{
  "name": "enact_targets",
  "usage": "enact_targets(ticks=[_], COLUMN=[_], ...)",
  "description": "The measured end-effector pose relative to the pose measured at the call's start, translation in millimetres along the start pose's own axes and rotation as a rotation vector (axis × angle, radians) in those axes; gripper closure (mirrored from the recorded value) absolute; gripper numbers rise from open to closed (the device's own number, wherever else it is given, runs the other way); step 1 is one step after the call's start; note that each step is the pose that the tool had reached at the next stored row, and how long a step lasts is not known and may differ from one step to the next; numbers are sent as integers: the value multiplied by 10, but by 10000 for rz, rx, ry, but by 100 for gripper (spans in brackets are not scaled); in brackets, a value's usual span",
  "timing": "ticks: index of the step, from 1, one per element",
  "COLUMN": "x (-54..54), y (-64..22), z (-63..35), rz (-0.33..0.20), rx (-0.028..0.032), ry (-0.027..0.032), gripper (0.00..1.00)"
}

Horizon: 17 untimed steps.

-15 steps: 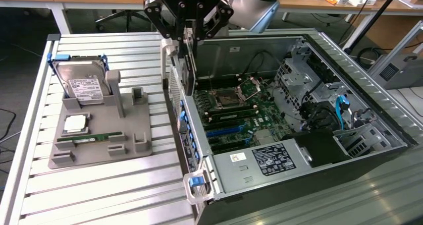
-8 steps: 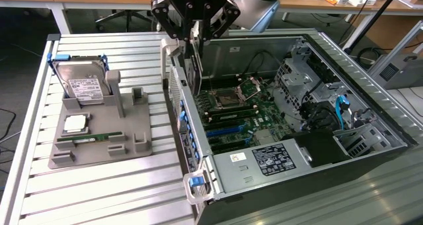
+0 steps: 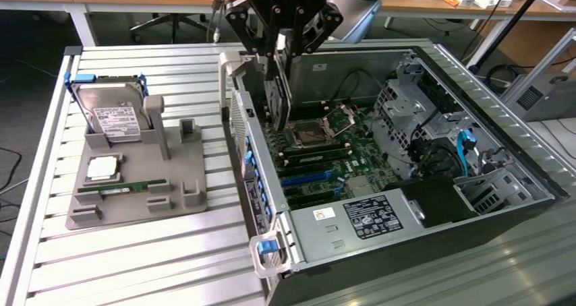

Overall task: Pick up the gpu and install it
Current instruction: 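Pick up the gpu and move the gpu toward the slot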

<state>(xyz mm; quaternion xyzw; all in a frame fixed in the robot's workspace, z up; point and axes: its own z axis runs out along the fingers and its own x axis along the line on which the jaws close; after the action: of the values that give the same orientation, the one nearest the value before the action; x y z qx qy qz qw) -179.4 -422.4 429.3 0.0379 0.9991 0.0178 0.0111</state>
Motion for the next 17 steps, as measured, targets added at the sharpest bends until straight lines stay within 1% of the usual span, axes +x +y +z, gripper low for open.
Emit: enact_targets(ticks=[2,5,9,13,17], x=[-36,-137,-217,-300,-422], y=[-4,-12,-12,-7,2], z=[1,7,16,33,55], rz=[-1,0,-1,-1,-3], rx=[1,1,6,45,104], ry=[4,10,14,14,11], gripper=[73,73,73,73,73])
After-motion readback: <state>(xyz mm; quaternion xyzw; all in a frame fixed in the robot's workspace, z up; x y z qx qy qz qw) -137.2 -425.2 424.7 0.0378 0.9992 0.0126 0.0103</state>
